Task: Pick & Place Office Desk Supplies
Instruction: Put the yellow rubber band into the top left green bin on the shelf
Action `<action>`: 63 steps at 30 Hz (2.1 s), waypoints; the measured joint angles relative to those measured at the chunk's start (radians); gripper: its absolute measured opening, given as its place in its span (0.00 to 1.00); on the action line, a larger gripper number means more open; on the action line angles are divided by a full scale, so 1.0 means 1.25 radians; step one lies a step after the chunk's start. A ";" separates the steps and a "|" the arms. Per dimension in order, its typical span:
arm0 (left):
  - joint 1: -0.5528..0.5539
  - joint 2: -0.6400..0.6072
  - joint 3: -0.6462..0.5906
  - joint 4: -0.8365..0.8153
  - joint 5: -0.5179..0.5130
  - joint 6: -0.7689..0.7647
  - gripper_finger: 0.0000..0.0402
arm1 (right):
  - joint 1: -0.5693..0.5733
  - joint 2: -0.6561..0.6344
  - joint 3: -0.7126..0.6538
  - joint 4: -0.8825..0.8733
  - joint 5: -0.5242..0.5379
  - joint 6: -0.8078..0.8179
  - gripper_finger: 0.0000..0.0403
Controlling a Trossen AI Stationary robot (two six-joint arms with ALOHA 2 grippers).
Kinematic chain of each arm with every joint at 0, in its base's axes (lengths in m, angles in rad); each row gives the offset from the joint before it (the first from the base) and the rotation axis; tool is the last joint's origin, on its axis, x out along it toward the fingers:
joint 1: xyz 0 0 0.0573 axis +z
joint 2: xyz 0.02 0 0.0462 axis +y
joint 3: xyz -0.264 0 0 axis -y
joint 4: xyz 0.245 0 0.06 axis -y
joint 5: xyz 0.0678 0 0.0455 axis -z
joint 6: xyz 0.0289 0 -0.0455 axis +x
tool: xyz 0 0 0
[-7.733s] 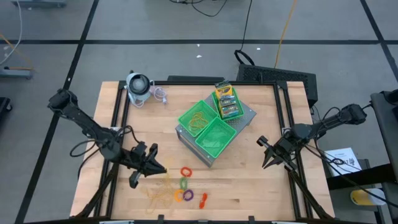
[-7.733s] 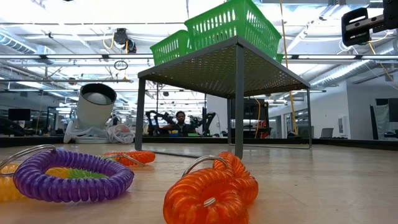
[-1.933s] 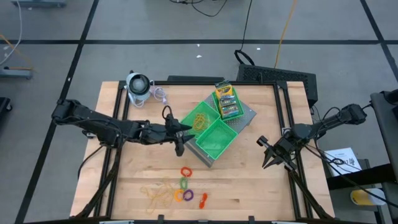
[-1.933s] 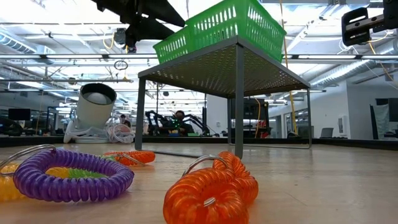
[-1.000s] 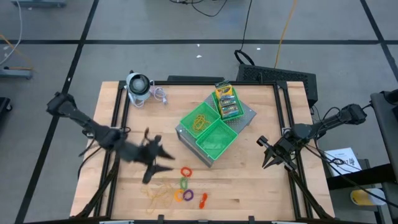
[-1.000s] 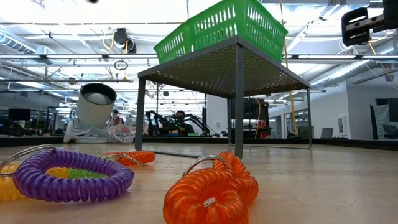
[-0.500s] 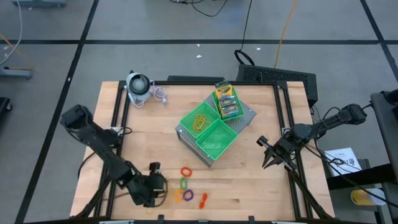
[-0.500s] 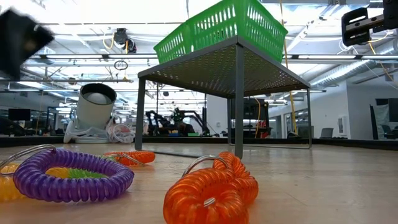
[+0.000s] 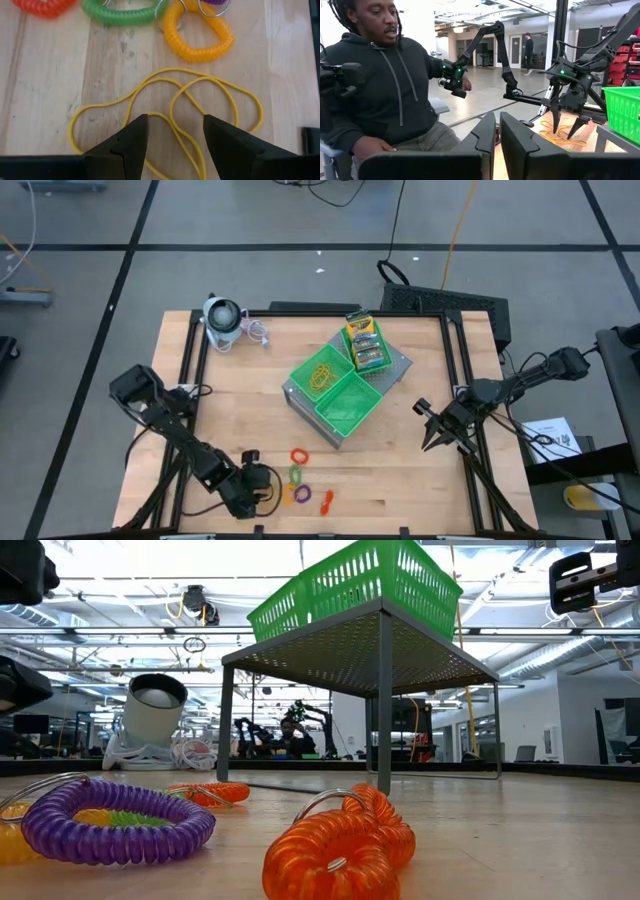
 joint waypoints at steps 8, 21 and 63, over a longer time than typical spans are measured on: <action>-0.002 0.035 0.003 0.018 -0.042 -0.001 0.50 | 0.000 0.000 0.000 0.000 0.000 0.000 0.05; 0.000 0.038 0.002 -0.012 -0.078 0.001 0.20 | 0.000 0.000 0.000 0.000 0.000 0.000 0.05; 0.045 -0.046 -0.002 -0.098 -0.156 -0.186 0.14 | 0.000 0.000 0.000 0.000 0.000 0.000 0.05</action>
